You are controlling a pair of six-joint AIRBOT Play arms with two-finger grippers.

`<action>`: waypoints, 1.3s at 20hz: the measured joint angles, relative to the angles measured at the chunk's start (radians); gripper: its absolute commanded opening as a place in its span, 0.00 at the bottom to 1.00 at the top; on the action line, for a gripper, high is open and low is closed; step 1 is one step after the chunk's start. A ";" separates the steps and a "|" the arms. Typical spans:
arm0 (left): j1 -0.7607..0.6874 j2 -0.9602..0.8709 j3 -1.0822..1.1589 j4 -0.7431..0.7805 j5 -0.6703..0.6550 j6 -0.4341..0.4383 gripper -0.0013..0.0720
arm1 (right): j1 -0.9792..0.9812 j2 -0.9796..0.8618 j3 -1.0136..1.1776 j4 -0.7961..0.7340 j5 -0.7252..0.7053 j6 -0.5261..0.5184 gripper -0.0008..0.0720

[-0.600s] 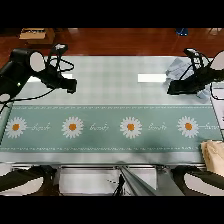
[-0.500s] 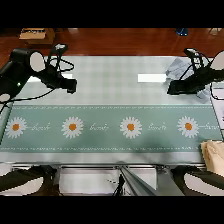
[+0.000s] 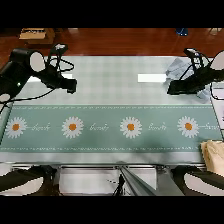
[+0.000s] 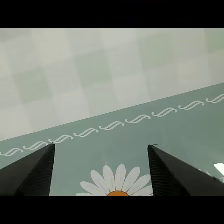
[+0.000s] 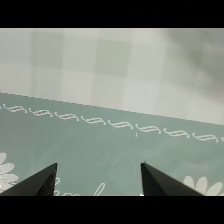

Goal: Fold the shirts.

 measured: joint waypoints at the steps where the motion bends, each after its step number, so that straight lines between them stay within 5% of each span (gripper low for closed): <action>1: 0.000 0.000 0.000 0.000 0.000 0.000 1.00 | 0.000 0.000 0.000 0.000 0.000 0.000 0.82; 15: 0.000 -0.023 0.000 -0.006 0.066 0.000 1.00 | 0.001 -0.001 0.000 0.032 -0.063 0.018 0.82; 19: 0.000 -0.038 0.000 -0.006 0.089 0.000 1.00 | -0.001 -0.001 0.000 -0.016 -0.196 -0.006 0.82; 26: 0.000 -0.042 0.001 -0.006 0.065 0.000 1.00 | -0.153 -0.091 0.020 -0.308 -0.583 0.356 0.82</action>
